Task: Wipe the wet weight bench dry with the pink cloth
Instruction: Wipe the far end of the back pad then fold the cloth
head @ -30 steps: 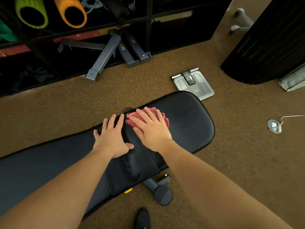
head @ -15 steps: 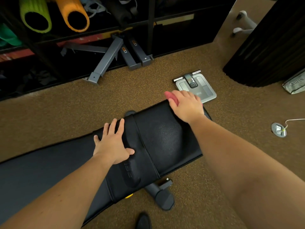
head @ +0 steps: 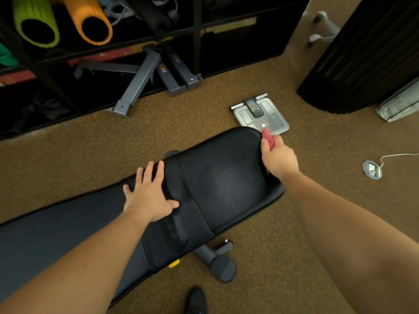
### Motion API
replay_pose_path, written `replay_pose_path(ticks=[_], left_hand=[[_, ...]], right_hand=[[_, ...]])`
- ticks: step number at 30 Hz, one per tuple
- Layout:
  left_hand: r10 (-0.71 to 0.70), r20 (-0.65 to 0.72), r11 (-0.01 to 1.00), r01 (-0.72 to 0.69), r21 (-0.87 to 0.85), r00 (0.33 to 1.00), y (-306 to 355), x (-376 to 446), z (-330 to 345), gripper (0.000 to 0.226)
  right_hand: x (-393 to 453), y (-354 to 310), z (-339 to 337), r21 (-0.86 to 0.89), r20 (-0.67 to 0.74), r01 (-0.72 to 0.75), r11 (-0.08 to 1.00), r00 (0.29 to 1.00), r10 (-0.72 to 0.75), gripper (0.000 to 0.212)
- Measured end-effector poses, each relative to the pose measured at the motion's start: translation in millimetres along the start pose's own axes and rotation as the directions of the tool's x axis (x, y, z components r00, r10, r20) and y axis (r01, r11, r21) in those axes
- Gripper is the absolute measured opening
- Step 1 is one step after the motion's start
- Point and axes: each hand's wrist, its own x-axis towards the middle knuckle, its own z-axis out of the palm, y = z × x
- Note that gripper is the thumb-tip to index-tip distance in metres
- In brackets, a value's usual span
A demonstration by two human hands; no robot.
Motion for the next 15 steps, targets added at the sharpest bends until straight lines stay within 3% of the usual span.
replay_pose_path(ticks=[6, 12, 15], left_hand=[[0.001, 0.000, 1.000, -0.001, -0.008, 1.000, 1.8, -3.3, -1.5, 0.121], [0.026, 0.009, 1.000, -0.026, -0.009, 1.000, -2.6, -4.8, -3.4, 0.117], [0.093, -0.050, 0.996, -0.093, 0.018, 0.994, -9.3, -12.2, 0.7, 0.107]], right_hand=[[-38.3, 23.1, -2.5, 0.243, -0.015, -0.162, 0.956, 0.985, 0.171, 0.046], [-86.5, 34.0, 13.5, 0.526, -0.034, -0.257, 0.811, 0.946, 0.321, 0.049], [-117.0, 32.8, 37.1, 0.568, -0.125, -0.182, 0.803, 0.945, 0.302, 0.058]])
